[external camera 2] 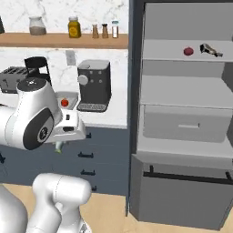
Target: Place one tomato and one fish in each tupperware on the nearby counter, to pack two identical lunches.
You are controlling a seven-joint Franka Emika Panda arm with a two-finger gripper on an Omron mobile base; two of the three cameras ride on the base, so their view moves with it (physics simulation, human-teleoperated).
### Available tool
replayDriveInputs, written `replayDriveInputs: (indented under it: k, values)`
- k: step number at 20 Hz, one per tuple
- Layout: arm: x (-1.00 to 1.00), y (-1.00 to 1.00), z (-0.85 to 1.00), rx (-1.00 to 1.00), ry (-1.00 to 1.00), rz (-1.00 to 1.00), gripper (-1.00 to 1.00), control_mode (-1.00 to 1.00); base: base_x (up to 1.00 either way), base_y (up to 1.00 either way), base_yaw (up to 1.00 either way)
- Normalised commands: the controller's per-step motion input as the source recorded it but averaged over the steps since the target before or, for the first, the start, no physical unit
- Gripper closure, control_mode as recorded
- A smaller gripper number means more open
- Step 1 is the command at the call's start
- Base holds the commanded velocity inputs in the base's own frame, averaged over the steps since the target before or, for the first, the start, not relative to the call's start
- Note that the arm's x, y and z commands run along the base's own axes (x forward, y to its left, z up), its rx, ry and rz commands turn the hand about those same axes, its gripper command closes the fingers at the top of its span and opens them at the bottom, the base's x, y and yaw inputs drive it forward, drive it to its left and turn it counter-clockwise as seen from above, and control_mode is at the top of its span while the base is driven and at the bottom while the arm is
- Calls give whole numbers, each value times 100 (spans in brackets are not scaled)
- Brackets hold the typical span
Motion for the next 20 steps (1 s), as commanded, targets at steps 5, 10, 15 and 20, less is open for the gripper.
replayDriveInputs:
  k: [5,10,15,20]
  values:
    - [0,0,0,0,0,0,100,100,89,95,-1]
    - [0,0,0,0,0,0,100,100,84,77,-4]
    - [0,0,0,0,0,0,100,100,78,24,-3]
    - [76,35,-18,0,13,-4,100,-100,0,0,0]
